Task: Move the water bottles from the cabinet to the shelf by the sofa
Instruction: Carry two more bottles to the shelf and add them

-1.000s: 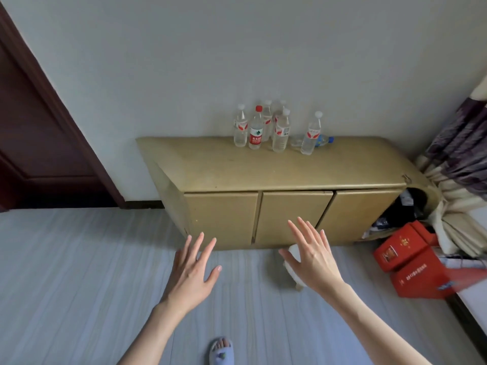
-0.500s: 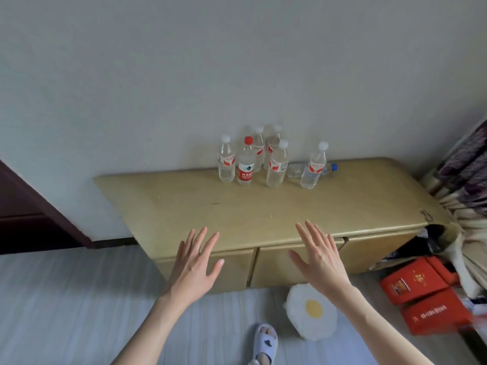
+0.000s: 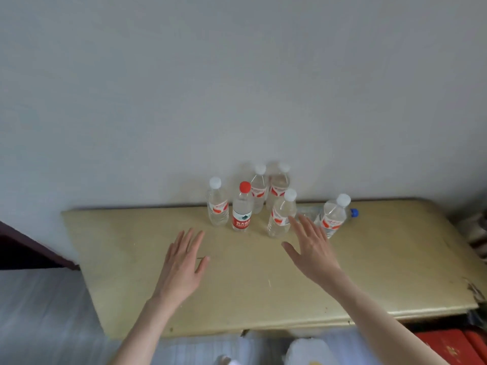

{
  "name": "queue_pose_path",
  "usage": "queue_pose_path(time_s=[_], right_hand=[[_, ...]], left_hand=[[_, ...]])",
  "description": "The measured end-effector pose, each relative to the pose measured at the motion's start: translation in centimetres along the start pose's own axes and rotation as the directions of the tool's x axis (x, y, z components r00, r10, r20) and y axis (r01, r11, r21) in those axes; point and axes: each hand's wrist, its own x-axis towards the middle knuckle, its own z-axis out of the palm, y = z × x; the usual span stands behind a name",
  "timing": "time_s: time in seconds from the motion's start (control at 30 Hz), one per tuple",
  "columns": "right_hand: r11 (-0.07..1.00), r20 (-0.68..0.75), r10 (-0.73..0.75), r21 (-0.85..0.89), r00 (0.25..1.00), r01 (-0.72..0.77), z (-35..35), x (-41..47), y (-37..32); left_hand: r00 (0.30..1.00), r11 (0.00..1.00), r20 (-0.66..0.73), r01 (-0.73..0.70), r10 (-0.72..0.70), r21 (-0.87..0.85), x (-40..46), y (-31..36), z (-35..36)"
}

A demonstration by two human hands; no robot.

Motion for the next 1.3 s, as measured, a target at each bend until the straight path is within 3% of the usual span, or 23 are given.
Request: queue_pose_path(time_s=[0.47,0.63,0.8,0.93,1.13,1.3], right_hand=[[0.95,0.034,0.249,0.186,0.968,-0.251,1.3,12.4,1.9],[0.911,-0.002,0.349,0.235,0.937,-0.339,1.7,13.1,1.8],[0.91,-0.099,0.367,0.245,0.925,-0.335,2.1,13.0,1.2],[0.923,-0.081,0.34,0.222,0.937,-0.315,2.4,11.7,0.2],[0.872,-0.089,0.429,0.3,0.899,-0.386,2.4,7.8,-0.2],[0.82,-0.143,0.517,0.367,0.844,-0.44,2.0,2.2,-0.8]], left_hand=[[0.983,0.988,0.12,-0.127,0.138,-0.092,19.0,-1.7,1.4],[0.996,0.952,0.084,-0.015,0.043,-0.306,20.2,-0.9,1.4],[1.0,0.945,0.017,-0.016,0.022,-0.327,20.6,-0.8,1.4],[0.999,0.941,0.035,-0.008,0.021,-0.338,19.7,-0.4,1.1],[0.979,0.963,0.131,-0.121,0.156,-0.242,18.6,-0.2,0.7],[0.936,0.91,0.102,-0.296,0.337,-0.291,15.9,1.5,0.0]])
